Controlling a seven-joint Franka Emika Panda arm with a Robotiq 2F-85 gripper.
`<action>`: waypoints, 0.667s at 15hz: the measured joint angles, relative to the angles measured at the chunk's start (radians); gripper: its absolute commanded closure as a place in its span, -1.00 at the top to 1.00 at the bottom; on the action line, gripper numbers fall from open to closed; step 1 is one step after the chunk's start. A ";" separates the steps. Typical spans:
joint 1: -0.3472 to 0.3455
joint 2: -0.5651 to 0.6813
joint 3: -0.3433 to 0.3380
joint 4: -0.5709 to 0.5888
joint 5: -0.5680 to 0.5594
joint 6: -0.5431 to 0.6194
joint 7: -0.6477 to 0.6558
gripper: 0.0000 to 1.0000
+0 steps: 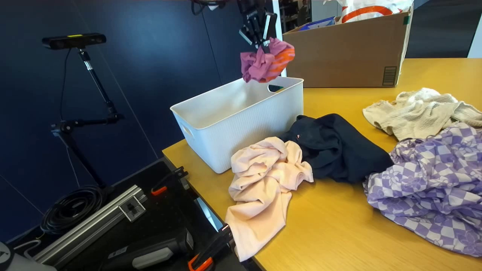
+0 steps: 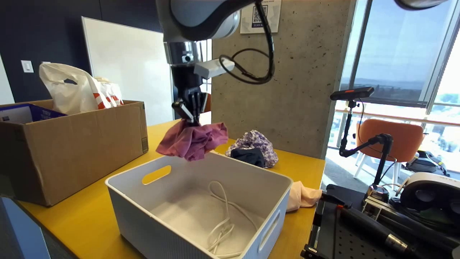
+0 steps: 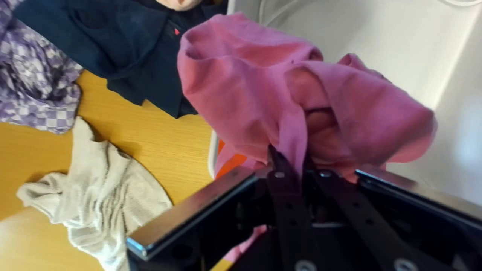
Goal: Remove the objects inside the basket
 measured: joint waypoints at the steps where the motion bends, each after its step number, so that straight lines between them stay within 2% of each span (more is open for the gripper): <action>1: -0.010 -0.051 -0.001 -0.041 -0.011 -0.008 0.015 -0.95; 7: -0.071 -0.363 -0.002 -0.329 -0.084 -0.121 0.106 -0.95; 10: -0.114 -0.514 -0.001 -0.501 -0.090 -0.135 0.120 -0.95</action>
